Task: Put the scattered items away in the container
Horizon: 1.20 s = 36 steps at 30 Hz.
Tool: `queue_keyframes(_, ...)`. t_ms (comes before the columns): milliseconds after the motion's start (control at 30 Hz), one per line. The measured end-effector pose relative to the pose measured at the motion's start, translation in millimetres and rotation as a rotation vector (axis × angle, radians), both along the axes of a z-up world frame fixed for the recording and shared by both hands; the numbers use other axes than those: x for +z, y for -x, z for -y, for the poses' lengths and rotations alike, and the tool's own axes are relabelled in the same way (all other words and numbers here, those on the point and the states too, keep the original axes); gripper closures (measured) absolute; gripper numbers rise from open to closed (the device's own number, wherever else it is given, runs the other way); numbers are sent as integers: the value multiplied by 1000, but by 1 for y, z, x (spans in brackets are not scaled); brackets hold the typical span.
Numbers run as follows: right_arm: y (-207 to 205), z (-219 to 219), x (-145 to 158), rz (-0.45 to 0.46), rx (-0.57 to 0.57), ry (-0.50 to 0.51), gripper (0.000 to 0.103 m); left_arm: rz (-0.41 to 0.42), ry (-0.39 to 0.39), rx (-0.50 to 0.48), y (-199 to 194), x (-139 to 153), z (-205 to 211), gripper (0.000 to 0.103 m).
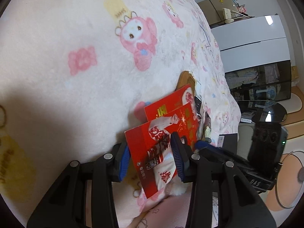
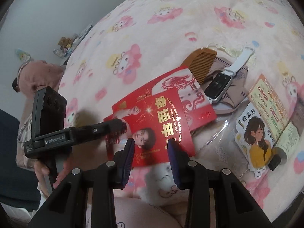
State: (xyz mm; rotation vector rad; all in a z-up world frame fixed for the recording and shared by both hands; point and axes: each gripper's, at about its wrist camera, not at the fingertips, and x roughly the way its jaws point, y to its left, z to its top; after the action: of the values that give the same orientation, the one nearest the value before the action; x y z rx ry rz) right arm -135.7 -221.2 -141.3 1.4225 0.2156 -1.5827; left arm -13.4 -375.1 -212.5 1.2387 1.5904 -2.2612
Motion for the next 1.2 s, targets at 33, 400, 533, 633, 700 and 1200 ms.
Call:
queue_keyframes(33, 3, 0, 4, -42, -21, -2, 71, 0, -8, 1, -2, -1, 1, 63)
queue_keyframes(400, 57, 7, -21, -40, -138, -44, 70, 44, -1, -26, -12, -8, -15, 58)
queue_keyframes(533, 50, -9, -16, -2, -139, -24, 71, 29, -8, 8, -9, -7, -5, 58)
queue_keyframes(633, 39, -18, -8, 65, -95, 3, 71, -2, -18, 14, -7, -2, 1, 55)
queue_keyframes(700, 28, -16, -4, 53, -44, -22, 71, -2, 9, 18, -6, 3, 5, 55)
queue_keyframes(1200, 1, -12, 1, -34, 53, -64, 71, 53, 33, -47, -24, -3, -9, 58)
